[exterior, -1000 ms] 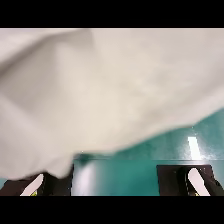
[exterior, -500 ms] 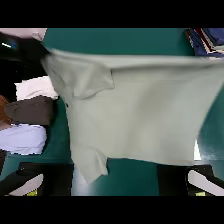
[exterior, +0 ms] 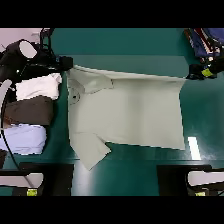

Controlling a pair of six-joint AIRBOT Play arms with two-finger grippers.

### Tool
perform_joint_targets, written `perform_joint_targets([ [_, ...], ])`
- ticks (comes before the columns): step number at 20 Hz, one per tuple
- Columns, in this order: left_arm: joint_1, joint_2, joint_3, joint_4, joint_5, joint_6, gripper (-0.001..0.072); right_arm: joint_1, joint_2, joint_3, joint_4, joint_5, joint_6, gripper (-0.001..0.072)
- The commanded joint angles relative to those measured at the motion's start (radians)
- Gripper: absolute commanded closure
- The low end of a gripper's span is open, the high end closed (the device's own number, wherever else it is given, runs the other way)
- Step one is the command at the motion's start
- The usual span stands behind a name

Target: Fold the shirts.

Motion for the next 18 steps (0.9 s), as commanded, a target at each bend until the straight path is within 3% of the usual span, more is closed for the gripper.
perform_joint_targets([
  [1,0.039,-0.029,0.023,0.003,-0.126,0.005,0.068,0.004,-0.023,0.021,-0.02,-0.013,-0.001,0.07],
  [4,0.043,-0.029,-0.047,-0.003,-0.271,0.056,0.068,0.004,0.061,-0.148,-0.02,-0.05,-0.001,0.07],
  [9,0.037,-0.029,-0.26,-0.055,-0.167,0.068,0.0678,0.023,0.149,-0.423,0.001,-0.161,-0.001,0.0699],
  [10,0.037,-0.029,-0.28,-0.054,-0.154,0.037,0.0612,0.026,0.156,-0.451,0.033,-0.173,-0.001,0.0693],
  [11,0.037,-0.029,-0.285,-0.054,-0.154,0.018,0.0293,0.024,0.159,-0.469,0.072,-0.174,-0.001,0.0519],
  [12,0.037,-0.026,-0.282,-0.053,-0.169,0.003,0.0147,0.018,0.159,-0.47,0.098,-0.16,-0.001,0.0315],
  [13,0.038,-0.011,-0.275,-0.051,-0.2,0.004,0.0241,0.007,0.168,-0.47,0.12,-0.132,-0.001,0.0311],
  [18,0.037,0.263,-0.444,0.07,-0.331,-0.008,0.0239,-0.06,0.362,-0.514,0.112,-0.013,-0.013,0.0312],
])
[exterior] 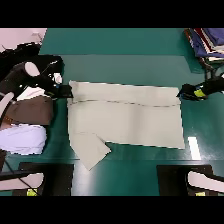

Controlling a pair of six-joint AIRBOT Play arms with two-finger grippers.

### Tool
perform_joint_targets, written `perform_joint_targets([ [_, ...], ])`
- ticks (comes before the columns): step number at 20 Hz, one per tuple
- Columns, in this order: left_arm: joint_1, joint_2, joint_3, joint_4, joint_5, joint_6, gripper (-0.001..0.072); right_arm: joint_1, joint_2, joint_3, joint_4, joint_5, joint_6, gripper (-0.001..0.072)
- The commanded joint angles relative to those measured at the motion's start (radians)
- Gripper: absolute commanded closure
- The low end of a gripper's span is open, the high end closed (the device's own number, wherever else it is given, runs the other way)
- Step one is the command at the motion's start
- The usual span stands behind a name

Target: Fold the shirts.

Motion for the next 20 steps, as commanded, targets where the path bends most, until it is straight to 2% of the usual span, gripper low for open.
perform_joint_targets([
  [1,-0.002,0.198,-0.18,0.042,-0.101,-0.022,0.0238,-0.048,0.143,-0.063,0.015,0.055,-0.007,0.0312],
  [7,-0.003,0.504,-0.652,-0.143,-0.082,-0.063,0.0238,-0.091,0.318,-0.205,0.023,0.043,-0.007,0.0312],
  [14,-0.003,0.53,-0.806,-0.289,0.07,-0.029,0.0249,-0.091,0.382,-0.228,0.021,0.051,-0.007,0.0314],
  [15,-0.003,0.53,-0.807,-0.29,0.076,-0.025,0.0419,-0.091,0.388,-0.228,0.013,0.06,-0.007,0.0314],
  [16,-0.003,0.53,-0.807,-0.291,0.077,0.005,0.0625,-0.092,0.392,-0.228,0.011,0.077,-0.007,0.0314],
  [17,-0.003,0.53,-0.806,-0.29,0.076,0.023,0.068,-0.092,0.393,-0.228,-0.007,0.101,-0.007,0.0314],
  [20,-0.003,0.53,-0.752,-0.278,0.03,0.023,0.0681,-0.092,0.393,-0.255,-0.146,0.19,-0.001,0.0314],
])
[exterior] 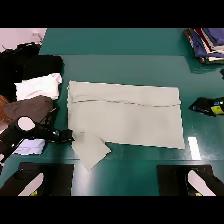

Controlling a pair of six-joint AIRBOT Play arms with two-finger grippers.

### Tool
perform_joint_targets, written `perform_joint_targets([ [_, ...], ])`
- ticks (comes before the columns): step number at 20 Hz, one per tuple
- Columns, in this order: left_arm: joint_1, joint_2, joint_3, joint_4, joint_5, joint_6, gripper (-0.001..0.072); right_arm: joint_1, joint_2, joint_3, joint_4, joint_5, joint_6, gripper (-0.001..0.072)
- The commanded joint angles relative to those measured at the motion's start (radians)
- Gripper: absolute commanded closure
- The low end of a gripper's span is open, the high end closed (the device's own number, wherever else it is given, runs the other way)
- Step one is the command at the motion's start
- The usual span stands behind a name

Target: Fold the shirts.

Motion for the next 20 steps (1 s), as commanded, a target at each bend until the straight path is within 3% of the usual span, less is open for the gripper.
perform_joint_targets([
  [1,0.0,0.002,0.06,-0.005,-0.039,0.019,0.068,-0.001,0.006,-0.052,-0.158,0.095,0.013,0.0314],
  [3,0.0,0.002,0.12,-0.005,-0.059,0.02,0.068,-0.022,0.006,-0.155,-0.202,0.108,0.02,0.0278],
  [4,0.0,0.002,0.144,-0.005,-0.062,0.02,0.0681,-0.049,0.006,-0.217,-0.195,0.099,0.02,0.016],
  [9,0.0,0.002,0.171,-0.005,-0.046,0.019,0.068,-0.16,0.006,-0.438,-0.047,0.028,-0.009,0.0163],
  [11,0.0,0.002,0.171,-0.005,-0.046,0.019,0.068,-0.167,0.006,-0.483,-0.005,0.001,-0.016,0.0268],
  [15,0.0,0.002,0.171,-0.001,-0.051,0.019,0.068,-0.167,0.006,-0.5,0.01,-0.029,-0.017,0.0315],
  [16,0.0,0.002,0.171,-0.001,-0.054,0.019,0.0681,-0.167,0.006,-0.5,0.011,-0.027,-0.026,0.0451],
  [18,0.0,0.003,0.171,0.003,-0.071,0.019,0.0682,-0.167,0.006,-0.499,0.01,-0.016,-0.043,0.0631],
  [19,0.0,0.004,0.174,0.015,-0.092,0.018,0.0683,-0.167,0.006,-0.499,0.008,0.0,-0.051,0.0698],
  [20,0.0,0.005,0.181,0.034,-0.116,0.017,0.0683,-0.167,0.011,-0.499,0.008,0.019,-0.053,0.0699],
])
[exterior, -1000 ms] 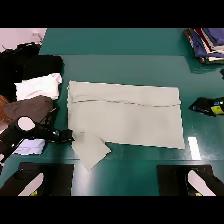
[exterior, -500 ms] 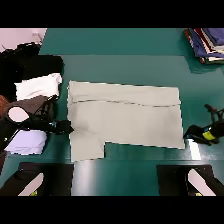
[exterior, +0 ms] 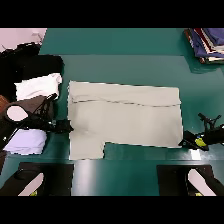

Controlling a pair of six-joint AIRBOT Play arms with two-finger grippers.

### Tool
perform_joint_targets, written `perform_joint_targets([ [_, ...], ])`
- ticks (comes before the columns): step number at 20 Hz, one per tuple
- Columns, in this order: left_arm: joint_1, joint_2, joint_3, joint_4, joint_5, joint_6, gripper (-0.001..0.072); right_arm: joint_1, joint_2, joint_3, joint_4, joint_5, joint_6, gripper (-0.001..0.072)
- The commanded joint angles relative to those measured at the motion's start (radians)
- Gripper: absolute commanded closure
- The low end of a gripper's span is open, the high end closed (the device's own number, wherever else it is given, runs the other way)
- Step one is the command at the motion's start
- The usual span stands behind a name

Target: Fold the shirts.

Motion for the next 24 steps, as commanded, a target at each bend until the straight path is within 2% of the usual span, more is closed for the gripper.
perform_joint_targets([
  [1,0.0,0.017,0.018,0.054,-0.072,-0.01,0.0683,-0.002,0.021,0.001,-0.001,0.05,-0.017,0.0699],
  [3,0.0,0.099,0.021,0.121,-0.104,-0.057,0.0684,-0.002,0.096,0.032,-0.017,0.1,-0.017,0.0699],
  [5,0.0,0.21,0.021,0.178,-0.204,-0.111,0.0683,-0.002,0.186,0.072,-0.054,0.175,-0.016,0.0699],
  [8,0.0,0.34,0.026,0.167,-0.4,-0.145,0.0682,-0.002,0.303,0.119,-0.081,0.262,0.016,0.0699],
  [10,0.0,0.346,0.079,0.169,-0.418,-0.16,0.0682,-0.002,0.338,0.18,-0.079,0.265,0.04,0.07],
  [13,0.0,0.278,0.182,0.174,-0.262,-0.115,0.0682,0.01,0.275,0.304,-0.07,0.237,0.041,0.07],
  [17,0.0,0.048,0.282,0.169,-0.031,-0.05,0.0682,0.148,0.046,0.456,-0.071,0.125,0.041,0.07],
  [20,0.0,-0.176,0.353,0.169,0.083,0.002,0.068,0.224,-0.151,0.568,-0.07,0.045,0.042,0.0699],
  [24,0.0,-0.397,0.428,0.169,0.197,0.026,0.068,0.277,-0.372,0.705,-0.069,-0.001,0.042,0.0698],
])
